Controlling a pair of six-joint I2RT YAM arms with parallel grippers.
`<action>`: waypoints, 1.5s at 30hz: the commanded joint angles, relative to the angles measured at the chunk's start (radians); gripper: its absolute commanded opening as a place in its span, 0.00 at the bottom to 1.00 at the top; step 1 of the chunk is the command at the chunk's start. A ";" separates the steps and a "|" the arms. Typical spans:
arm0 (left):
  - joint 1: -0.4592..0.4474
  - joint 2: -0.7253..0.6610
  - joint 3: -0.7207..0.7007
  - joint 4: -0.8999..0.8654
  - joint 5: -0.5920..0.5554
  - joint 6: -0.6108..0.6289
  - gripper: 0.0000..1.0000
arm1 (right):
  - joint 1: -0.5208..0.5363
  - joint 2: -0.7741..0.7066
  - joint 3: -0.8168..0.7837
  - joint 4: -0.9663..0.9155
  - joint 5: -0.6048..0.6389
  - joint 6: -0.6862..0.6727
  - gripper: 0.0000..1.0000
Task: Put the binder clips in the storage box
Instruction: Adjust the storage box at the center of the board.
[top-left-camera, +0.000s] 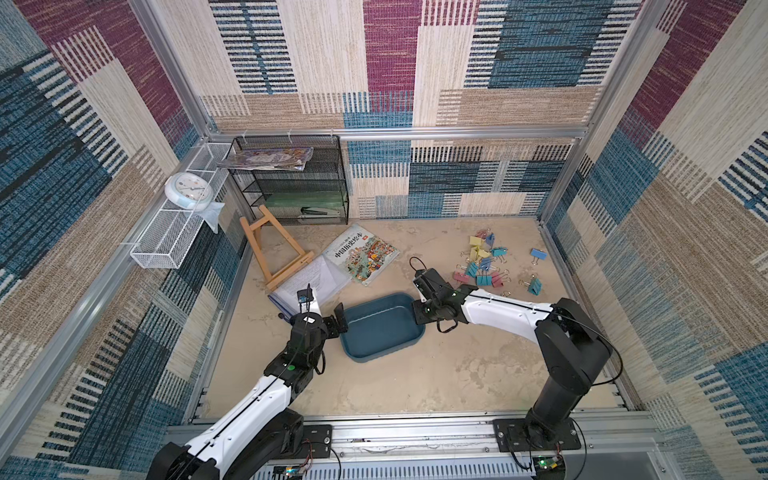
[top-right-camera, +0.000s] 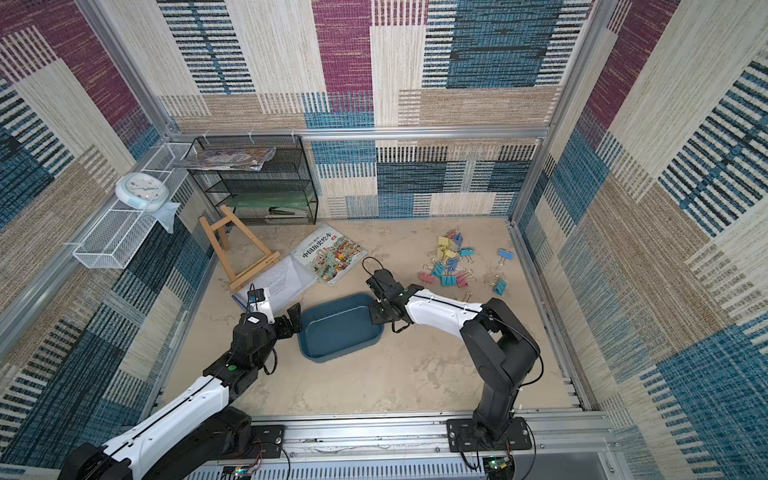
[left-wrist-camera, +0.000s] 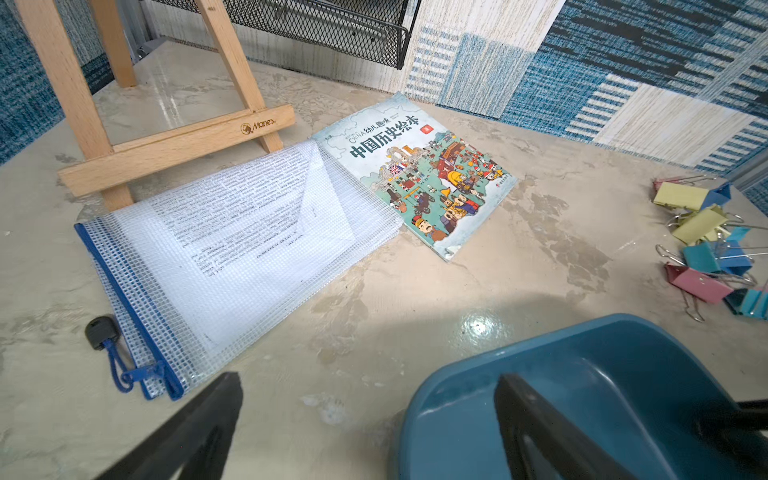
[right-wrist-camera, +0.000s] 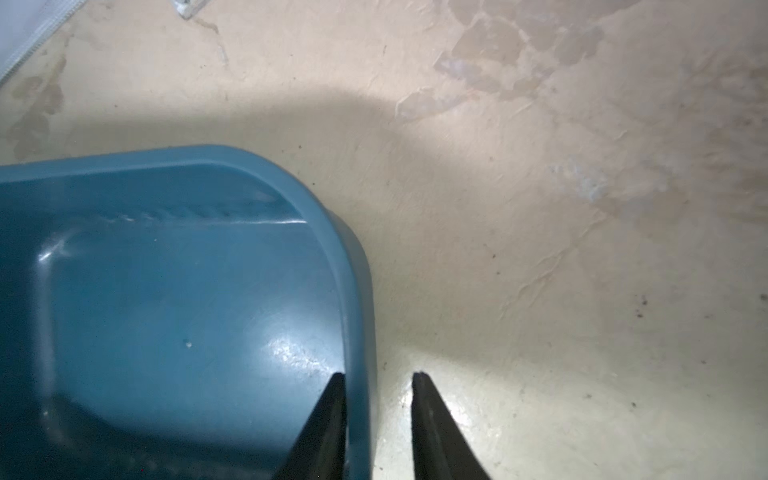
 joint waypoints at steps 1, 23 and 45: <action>0.001 0.003 -0.005 0.040 -0.017 -0.009 0.99 | 0.013 0.004 0.009 -0.036 0.086 0.000 0.22; 0.001 0.009 -0.009 0.061 -0.028 -0.012 0.99 | 0.056 -0.321 -0.295 -0.143 0.198 0.207 0.08; 0.001 0.006 -0.011 0.059 -0.033 -0.012 0.99 | 0.060 -0.489 -0.269 -0.254 0.326 0.278 0.45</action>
